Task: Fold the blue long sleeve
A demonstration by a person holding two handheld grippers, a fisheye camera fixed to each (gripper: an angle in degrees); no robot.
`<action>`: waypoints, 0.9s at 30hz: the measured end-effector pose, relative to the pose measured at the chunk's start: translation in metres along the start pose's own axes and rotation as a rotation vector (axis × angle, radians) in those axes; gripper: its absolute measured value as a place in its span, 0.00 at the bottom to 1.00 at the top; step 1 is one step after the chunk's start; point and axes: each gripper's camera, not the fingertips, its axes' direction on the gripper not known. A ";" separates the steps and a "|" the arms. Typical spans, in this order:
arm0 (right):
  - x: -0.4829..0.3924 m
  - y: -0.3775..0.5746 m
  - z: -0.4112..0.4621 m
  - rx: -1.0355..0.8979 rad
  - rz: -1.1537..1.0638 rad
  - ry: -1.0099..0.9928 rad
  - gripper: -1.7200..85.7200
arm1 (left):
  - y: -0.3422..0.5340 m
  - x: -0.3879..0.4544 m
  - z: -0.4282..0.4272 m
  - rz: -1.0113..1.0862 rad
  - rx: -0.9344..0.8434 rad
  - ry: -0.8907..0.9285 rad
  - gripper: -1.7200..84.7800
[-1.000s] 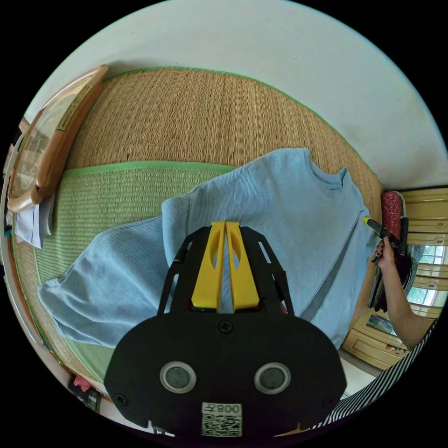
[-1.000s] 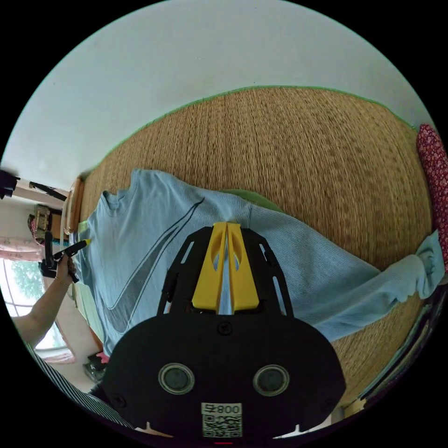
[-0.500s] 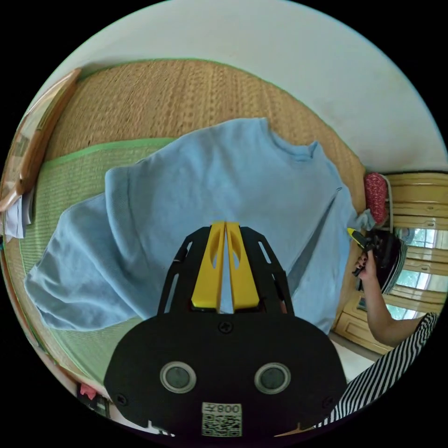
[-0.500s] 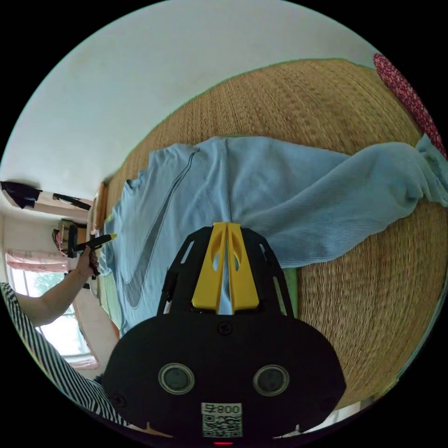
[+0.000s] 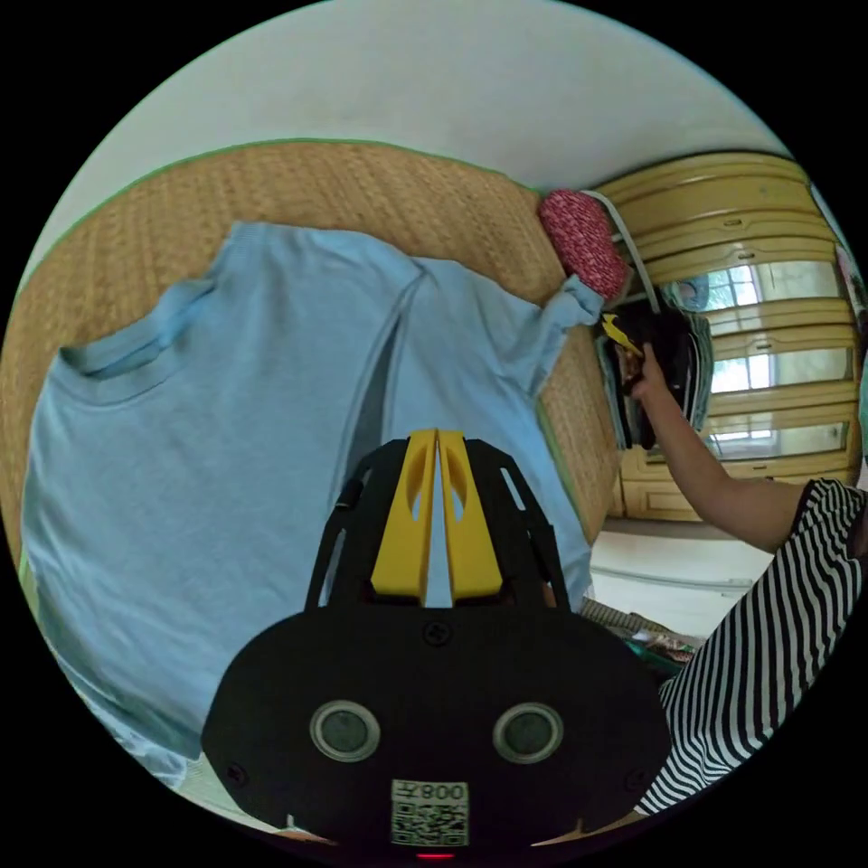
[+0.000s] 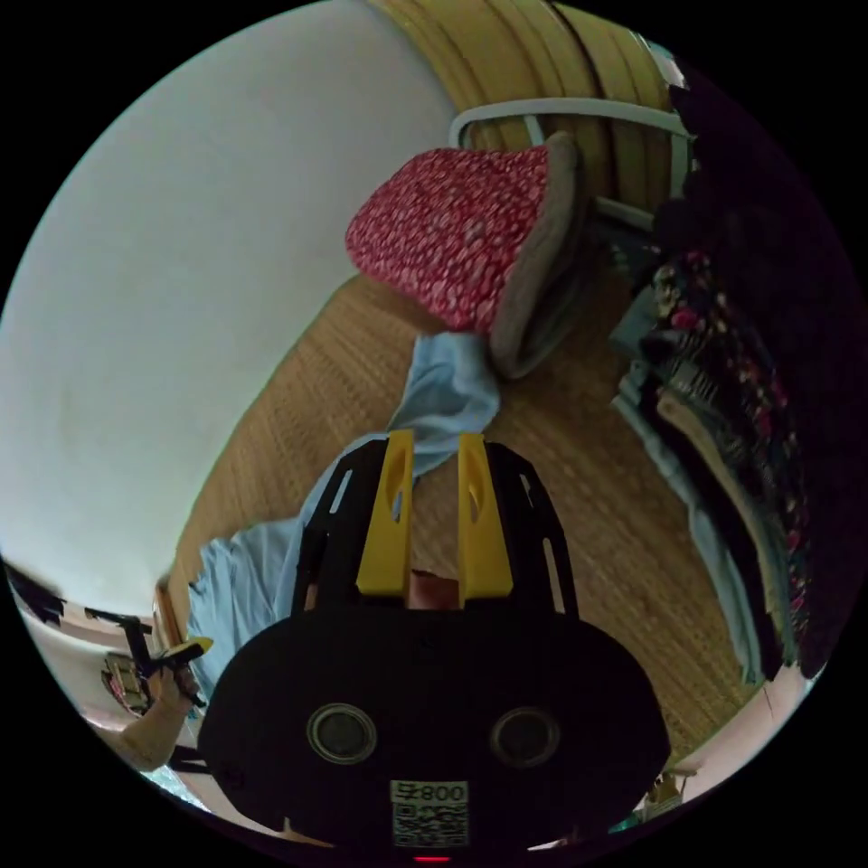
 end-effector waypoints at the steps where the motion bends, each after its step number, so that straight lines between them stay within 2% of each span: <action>1: 0.007 -0.010 0.001 0.006 0.000 0.039 0.11 | -0.010 0.013 0.007 0.020 -0.012 0.026 0.02; 7: 0.035 -0.032 0.038 -0.120 -0.013 0.136 0.10 | -0.041 0.059 0.029 0.060 -0.074 0.097 0.02; 11: 0.053 -0.026 0.051 -0.178 -0.026 0.093 0.08 | -0.055 0.081 0.032 0.074 -0.106 0.120 0.02; 14: 0.070 -0.017 0.045 -0.185 -0.034 -0.027 0.06 | -0.062 0.095 0.029 0.085 -0.118 0.124 0.02; 19: 0.105 0.013 -0.005 -0.061 0.025 -0.442 0.05 | -0.071 0.109 0.021 0.068 -0.116 0.153 0.02; 21: 0.109 0.027 -0.029 -0.017 0.047 -0.546 0.05 | -0.075 0.115 0.017 0.061 -0.113 0.165 0.02; 27: 0.112 0.044 -0.074 0.205 0.176 -0.687 0.05 | -0.093 0.145 0.007 0.092 -0.119 0.172 0.02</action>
